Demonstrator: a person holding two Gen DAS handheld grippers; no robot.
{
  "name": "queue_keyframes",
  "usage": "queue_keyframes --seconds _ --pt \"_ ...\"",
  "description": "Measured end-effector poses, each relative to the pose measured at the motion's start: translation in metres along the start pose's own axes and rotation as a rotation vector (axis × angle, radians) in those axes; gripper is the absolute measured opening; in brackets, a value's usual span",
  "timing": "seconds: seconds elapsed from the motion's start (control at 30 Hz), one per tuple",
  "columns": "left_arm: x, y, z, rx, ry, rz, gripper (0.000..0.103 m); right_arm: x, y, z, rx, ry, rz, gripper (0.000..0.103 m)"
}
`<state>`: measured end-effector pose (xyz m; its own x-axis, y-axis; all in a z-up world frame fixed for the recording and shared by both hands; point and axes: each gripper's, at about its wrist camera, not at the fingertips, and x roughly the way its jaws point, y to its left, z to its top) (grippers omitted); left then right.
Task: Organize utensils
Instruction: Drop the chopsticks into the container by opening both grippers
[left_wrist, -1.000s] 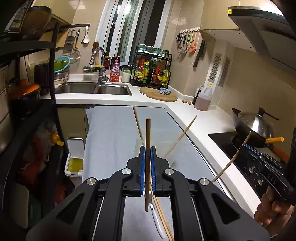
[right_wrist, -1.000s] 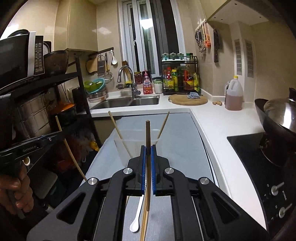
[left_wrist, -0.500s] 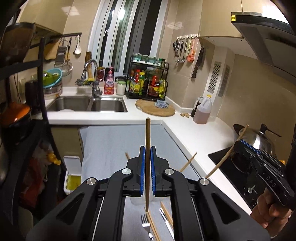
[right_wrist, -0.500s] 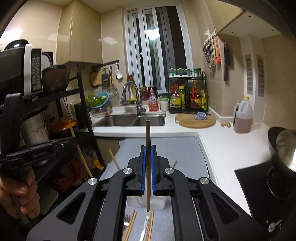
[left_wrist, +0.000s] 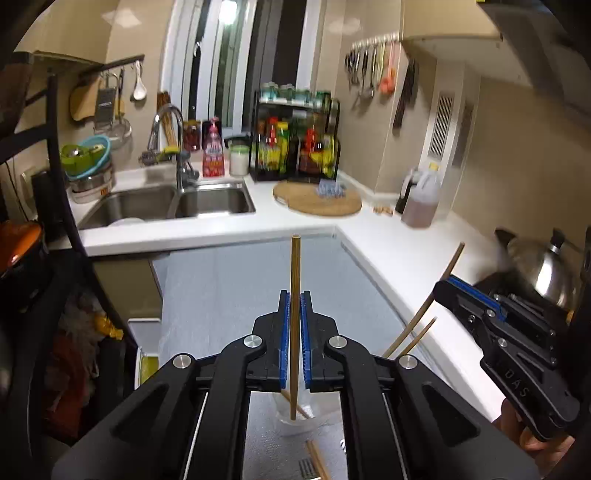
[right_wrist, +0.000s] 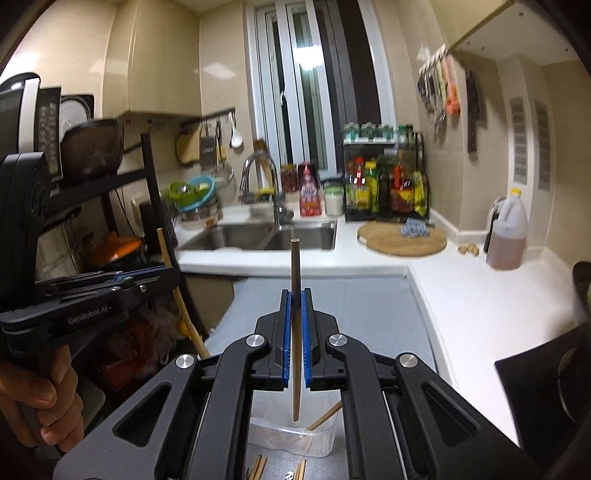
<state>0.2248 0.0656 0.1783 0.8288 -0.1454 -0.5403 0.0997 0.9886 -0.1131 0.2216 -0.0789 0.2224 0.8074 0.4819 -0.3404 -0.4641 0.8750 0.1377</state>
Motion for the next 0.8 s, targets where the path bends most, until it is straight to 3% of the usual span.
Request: queue_keyframes --seconds 0.27,0.3,0.33,0.37,0.4,0.6,0.8 --pt "0.041 -0.011 -0.023 0.064 0.139 -0.001 0.008 0.035 0.004 -0.031 -0.027 0.137 0.028 0.008" --pt "0.04 -0.013 -0.023 0.064 0.142 0.001 0.01 0.036 0.004 -0.032 -0.036 0.155 0.016 0.016" --pt "0.036 -0.014 -0.021 0.061 0.135 -0.001 0.022 0.035 0.003 -0.032 -0.039 0.166 0.002 0.028" --pt "0.031 -0.014 -0.018 0.059 0.123 -0.006 0.033 0.033 0.002 -0.031 -0.035 0.169 -0.011 0.034" --pt "0.019 -0.015 -0.014 0.059 0.091 -0.012 0.036 0.027 -0.001 -0.03 -0.027 0.162 -0.022 0.039" --pt "-0.036 -0.017 -0.011 0.065 -0.018 0.008 0.037 -0.022 -0.003 -0.028 -0.048 0.082 -0.071 0.039" --pt "-0.088 -0.02 -0.048 0.036 -0.087 0.015 0.037 -0.081 0.0 -0.046 -0.049 -0.013 -0.102 0.039"
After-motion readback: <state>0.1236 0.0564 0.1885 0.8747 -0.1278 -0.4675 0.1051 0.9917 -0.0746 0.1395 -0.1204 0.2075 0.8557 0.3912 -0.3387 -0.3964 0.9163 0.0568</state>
